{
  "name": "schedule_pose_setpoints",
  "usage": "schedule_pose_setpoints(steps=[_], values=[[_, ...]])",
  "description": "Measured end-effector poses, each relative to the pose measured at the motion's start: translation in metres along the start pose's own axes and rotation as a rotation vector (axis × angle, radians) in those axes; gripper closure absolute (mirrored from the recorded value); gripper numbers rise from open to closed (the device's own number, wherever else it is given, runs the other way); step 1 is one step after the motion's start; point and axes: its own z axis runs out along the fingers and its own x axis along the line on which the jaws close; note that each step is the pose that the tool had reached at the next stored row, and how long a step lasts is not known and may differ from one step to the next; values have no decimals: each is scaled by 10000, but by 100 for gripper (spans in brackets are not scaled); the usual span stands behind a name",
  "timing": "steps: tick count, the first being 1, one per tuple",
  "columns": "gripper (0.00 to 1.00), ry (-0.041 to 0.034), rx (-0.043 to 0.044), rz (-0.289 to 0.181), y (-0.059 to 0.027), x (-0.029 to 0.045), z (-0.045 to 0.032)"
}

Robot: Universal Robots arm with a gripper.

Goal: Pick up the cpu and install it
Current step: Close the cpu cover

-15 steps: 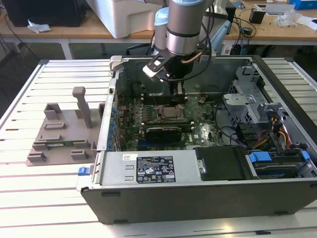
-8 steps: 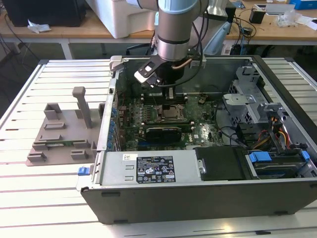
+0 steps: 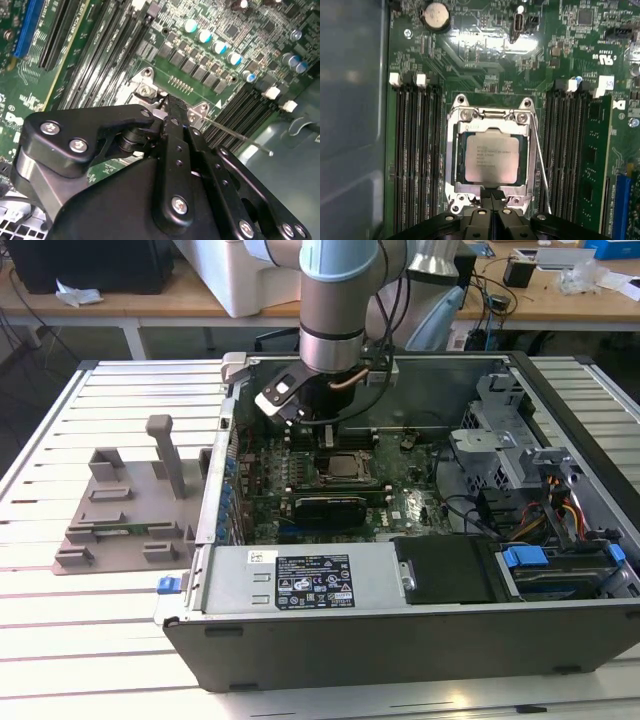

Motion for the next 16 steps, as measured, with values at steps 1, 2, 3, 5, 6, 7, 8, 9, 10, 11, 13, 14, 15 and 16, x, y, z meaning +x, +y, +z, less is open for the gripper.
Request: schedule_pose_setpoints(steps=[1, 2, 3, 5, 6, 7, 8, 9, 10, 11, 13, 14, 15, 16], values=[[89, 0, 0, 0, -1, 0, 7], [89, 0, -1, -1, -1, 0, 14], [89, 1, 0, -1, -1, 0, 23], [89, 4, 3, 0, 0, -1, 30], [89, 14, 2, 1, 9, -1, 30], [89, 34, -2, -2, 41, -1, 32], [89, 39, -3, -2, 64, -2, 31], [89, 38, -2, -2, 73, -3, 23], [89, 38, -2, -2, 76, -3, 12], [89, 37, -1, -1, 83, -4, -8], [89, 40, 4, 0, 115, -5, -32], [89, 42, 13, -1, 143, -6, -36], [89, 42, 32, -2, 179, -7, -39], [89, 45, 61, 0, 220, -9, -41]])
